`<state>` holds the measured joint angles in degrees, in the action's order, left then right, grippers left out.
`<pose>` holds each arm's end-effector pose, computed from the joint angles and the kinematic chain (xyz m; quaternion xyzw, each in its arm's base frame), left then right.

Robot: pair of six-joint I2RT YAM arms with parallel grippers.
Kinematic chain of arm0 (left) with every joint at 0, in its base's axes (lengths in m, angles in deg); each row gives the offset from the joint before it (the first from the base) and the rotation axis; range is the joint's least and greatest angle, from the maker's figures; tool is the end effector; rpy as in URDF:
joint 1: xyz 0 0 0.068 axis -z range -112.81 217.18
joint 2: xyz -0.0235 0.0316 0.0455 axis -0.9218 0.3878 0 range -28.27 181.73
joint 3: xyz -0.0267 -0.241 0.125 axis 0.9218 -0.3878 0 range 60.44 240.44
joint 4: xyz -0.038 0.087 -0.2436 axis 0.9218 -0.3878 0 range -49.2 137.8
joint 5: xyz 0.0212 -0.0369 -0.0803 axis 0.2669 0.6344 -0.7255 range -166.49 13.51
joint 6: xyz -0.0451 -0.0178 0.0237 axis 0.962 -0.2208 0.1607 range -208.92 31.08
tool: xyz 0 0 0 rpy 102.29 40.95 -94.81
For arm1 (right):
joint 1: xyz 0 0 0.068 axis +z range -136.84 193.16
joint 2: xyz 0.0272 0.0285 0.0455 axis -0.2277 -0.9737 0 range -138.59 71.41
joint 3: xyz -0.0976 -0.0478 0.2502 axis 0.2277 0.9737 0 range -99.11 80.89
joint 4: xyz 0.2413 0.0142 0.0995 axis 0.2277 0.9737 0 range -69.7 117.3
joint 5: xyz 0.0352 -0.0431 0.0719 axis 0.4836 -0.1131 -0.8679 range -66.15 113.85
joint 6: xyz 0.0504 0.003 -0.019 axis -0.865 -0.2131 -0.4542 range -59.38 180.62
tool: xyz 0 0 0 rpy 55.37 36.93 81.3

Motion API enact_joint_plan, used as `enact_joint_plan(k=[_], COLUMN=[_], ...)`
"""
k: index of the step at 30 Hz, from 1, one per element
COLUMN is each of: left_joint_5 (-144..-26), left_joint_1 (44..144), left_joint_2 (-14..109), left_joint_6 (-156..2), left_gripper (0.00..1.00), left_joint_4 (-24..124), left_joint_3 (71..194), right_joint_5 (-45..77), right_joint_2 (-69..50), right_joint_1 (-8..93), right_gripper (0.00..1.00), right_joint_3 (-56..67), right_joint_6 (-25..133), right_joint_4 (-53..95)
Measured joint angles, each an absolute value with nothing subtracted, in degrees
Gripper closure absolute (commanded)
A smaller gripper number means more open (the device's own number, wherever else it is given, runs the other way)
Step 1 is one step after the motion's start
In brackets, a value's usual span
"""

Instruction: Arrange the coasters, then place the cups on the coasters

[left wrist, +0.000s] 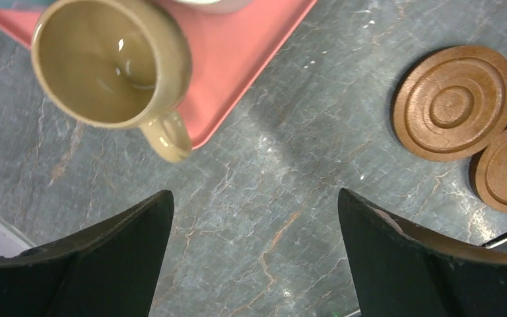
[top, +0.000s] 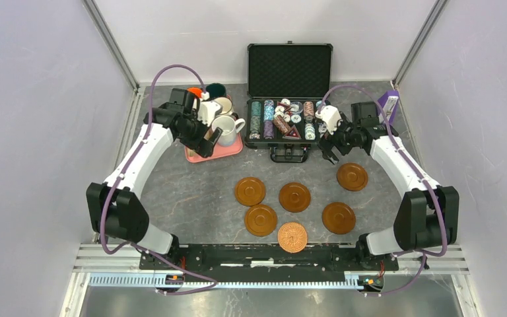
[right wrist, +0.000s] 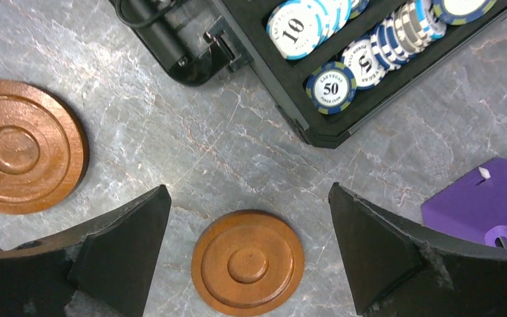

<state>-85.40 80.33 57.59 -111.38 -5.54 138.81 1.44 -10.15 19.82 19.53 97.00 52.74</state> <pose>0.2956 -0.0747 0.3089 0.3137 0.9127 -0.0546 0.2563 0.2931 0.0479 0.2613 -0.3988 0.8416 0.0974 0.3509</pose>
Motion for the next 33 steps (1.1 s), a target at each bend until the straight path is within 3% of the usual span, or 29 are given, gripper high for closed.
enact_joint_plan(k=[9,16,23,33], left_joint_5=[-89.79,-89.9,-87.3,-83.76], left_joint_1=[90.58,99.33,106.25,107.17], left_joint_2=[57.68,60.78,65.26,72.98], left_joint_6=[-115.71,-117.76,-117.76,-117.74], left_gripper=[0.0,0.0,0.13,0.32], left_joint_4=[-4.01,1.14,8.97,15.37], left_joint_3=[136.45,130.37,126.42,124.97], right_joint_5=[7.32,14.31,15.78,7.76], right_joint_2=[-12.05,-14.22,-14.63,-11.09], right_joint_1=[17.37,14.59,13.41,14.85], right_gripper=[0.01,0.07,0.1,0.14], right_joint_3=[20.01,23.55,26.28,31.05], right_joint_6=[102.21,103.45,103.56,102.47], right_joint_4=[58.05,58.82,58.62,54.36])
